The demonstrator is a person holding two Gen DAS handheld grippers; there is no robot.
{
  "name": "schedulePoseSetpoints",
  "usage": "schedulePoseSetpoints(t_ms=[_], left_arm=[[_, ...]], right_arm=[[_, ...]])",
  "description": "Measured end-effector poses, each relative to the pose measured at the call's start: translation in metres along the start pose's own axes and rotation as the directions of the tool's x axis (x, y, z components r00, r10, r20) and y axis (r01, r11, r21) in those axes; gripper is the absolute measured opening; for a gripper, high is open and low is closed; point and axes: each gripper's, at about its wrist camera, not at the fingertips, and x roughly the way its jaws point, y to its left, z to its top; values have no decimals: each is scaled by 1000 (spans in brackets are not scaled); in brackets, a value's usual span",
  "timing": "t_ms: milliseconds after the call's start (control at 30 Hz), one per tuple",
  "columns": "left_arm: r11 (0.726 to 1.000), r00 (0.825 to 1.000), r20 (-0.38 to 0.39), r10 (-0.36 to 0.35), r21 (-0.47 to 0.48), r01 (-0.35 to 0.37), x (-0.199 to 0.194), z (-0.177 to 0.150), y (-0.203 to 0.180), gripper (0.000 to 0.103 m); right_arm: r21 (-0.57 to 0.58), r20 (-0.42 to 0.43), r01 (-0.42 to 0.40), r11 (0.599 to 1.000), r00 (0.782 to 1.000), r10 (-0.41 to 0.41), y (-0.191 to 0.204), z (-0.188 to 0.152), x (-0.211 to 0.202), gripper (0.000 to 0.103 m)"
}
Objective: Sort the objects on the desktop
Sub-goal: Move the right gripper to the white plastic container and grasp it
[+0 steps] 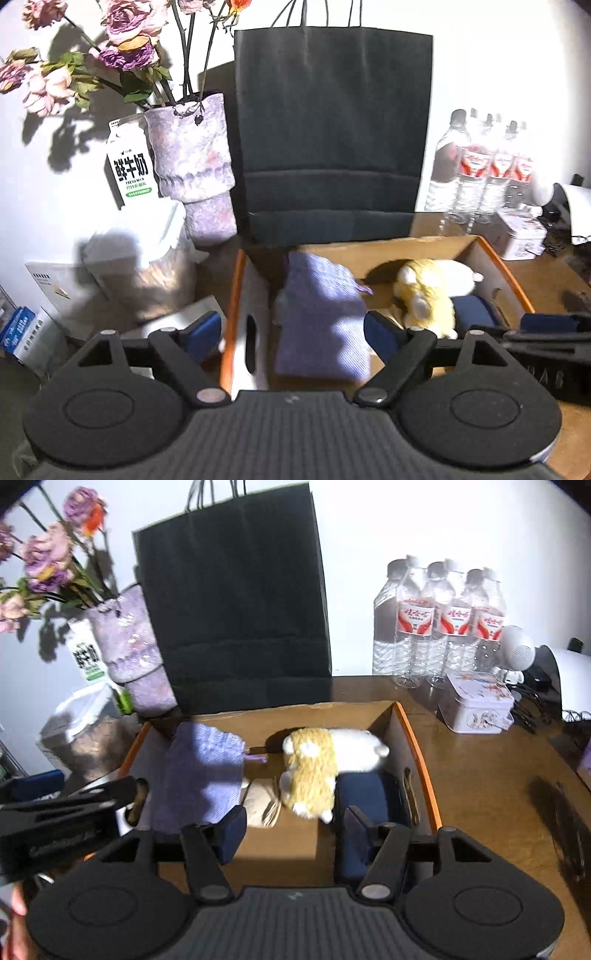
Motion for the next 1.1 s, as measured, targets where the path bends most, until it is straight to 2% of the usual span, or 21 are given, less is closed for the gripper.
schedulePoseSetpoints(t_ms=[167, 233, 333, 400, 533, 667, 800, 867, 967, 1033, 1100], left_arm=[[998, 999, 37, 21, -55, -19, -29, -28, -2, 90], [995, 997, 66, 41, -91, -35, -43, -43, 0, 92], [993, 997, 82, -1, -117, 10, -60, -67, 2, 92], [993, 992, 123, -18, -117, 32, -73, -84, 3, 95], [996, 984, 180, -11, -90, 28, -103, -123, 0, 98], [991, 972, 220, -78, -88, 100, -132, -165, -2, 101], [993, 958, 272, -90, -55, 109, -161, -205, -8, 103], [996, 955, 287, -75, -29, 87, -172, -228, -11, 103], [995, 959, 272, -86, -29, 98, -182, -268, -9, 103], [993, 959, 269, -92, -43, 107, -191, -293, -7, 103], [991, 959, 269, -90, -70, 112, -198, -309, -4, 103]], right_arm=[[-24, 80, -26, 999, 996, 27, 1, -38, -31, 60], [-17, 100, -41, 999, 994, 42, -2, -52, -40, 70], [-11, 120, -71, 997, 990, 72, -6, -77, -56, 70], [-26, 141, -90, 996, 986, 92, -8, -95, -69, 71], [-35, 166, -103, 994, 980, 108, -12, -138, -94, 81], [-82, 207, -99, 992, 972, 114, -8, -186, -122, 83], [-118, 231, -89, 989, 966, 114, -4, -227, -149, 83], [-199, 274, -16, 980, 959, 71, -2, -250, -166, 88], [-307, 340, 133, 942, 940, -22, -4, -292, -186, 89], [-332, 349, 171, 928, 936, -47, -9, -313, -195, 89], [-308, 336, 163, 937, 940, -53, -19, -322, -199, 89]])
